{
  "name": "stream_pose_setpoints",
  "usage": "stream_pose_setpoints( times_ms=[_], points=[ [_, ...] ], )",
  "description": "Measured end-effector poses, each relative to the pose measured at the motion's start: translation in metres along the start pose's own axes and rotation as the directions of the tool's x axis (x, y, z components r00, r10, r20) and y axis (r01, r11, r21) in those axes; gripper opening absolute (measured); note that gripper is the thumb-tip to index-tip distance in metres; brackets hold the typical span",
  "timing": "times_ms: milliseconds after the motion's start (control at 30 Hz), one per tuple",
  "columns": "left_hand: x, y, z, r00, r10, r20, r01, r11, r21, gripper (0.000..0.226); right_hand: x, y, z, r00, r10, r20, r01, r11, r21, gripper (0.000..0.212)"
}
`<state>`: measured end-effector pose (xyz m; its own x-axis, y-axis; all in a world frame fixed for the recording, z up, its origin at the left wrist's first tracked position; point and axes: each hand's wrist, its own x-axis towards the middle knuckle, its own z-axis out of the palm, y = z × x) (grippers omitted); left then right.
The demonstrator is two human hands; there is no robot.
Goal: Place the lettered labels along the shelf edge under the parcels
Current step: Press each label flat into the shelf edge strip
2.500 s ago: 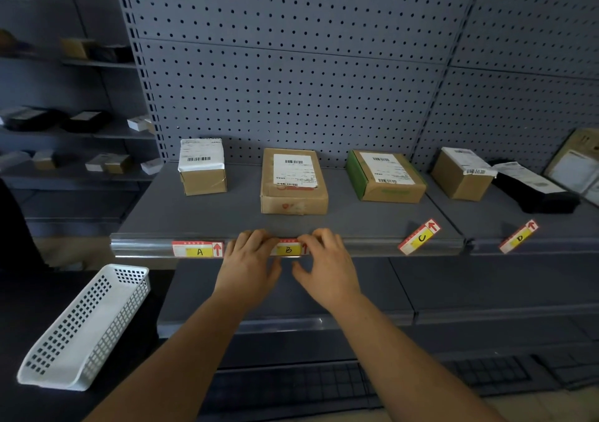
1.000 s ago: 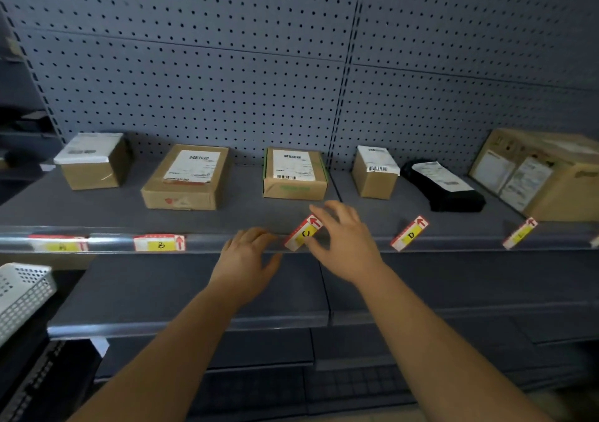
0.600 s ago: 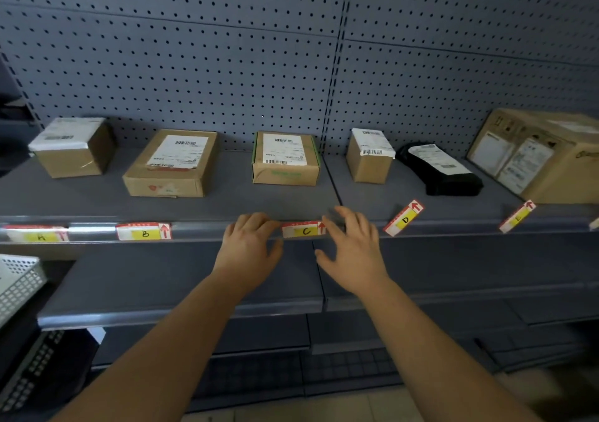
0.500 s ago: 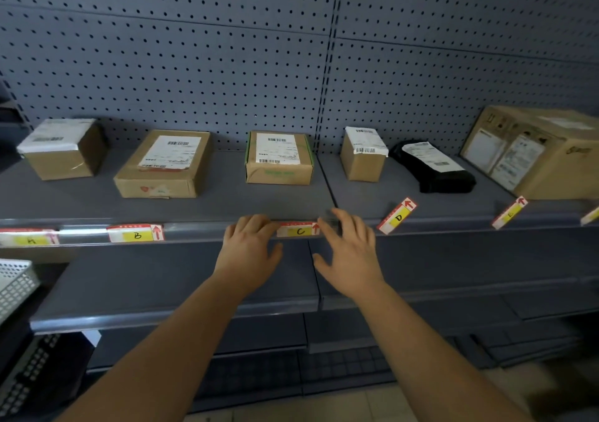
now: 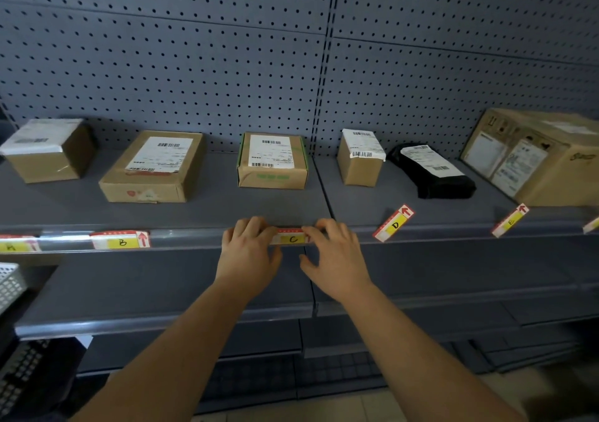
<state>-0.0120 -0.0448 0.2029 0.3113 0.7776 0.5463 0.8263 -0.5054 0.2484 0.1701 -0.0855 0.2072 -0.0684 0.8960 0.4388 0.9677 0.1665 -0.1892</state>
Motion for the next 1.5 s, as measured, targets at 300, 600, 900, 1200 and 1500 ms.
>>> stream_pose_setpoints(
  times_ms=[300, 600, 900, 1200, 1500],
  points=[
    [0.001, 0.002, -0.002, 1.0, -0.01, 0.02, 0.01, 1.0, -0.009, 0.028, -0.001, 0.001, 0.003, 1.0, 0.001, 0.0, -0.001, 1.0, 0.017, 0.052],
    [-0.004, -0.002, 0.005, 0.999, 0.012, -0.03, -0.013, 0.999, -0.046, 0.028, -0.004, 0.005, 0.007, 1.0, -0.015, -0.017, 0.016, 0.999, 0.036, 0.046],
    [-0.006, 0.005, -0.005, 0.998, -0.026, 0.056, 0.024, 0.999, 0.038, 0.037, 0.0, 0.009, -0.003, 0.996, -0.042, 0.073, 0.038, 0.998, 0.057, 0.05],
    [-0.006, 0.005, -0.004, 0.997, -0.018, 0.08, 0.013, 0.998, 0.058, 0.035, 0.003, 0.007, -0.001, 0.999, -0.025, 0.039, 0.023, 0.998, 0.057, 0.043],
    [-0.003, 0.004, -0.012, 0.99, -0.027, 0.141, 0.023, 0.999, 0.033, 0.036, 0.002, 0.005, -0.005, 0.995, -0.029, 0.093, 0.023, 0.998, 0.059, 0.052]
  ],
)
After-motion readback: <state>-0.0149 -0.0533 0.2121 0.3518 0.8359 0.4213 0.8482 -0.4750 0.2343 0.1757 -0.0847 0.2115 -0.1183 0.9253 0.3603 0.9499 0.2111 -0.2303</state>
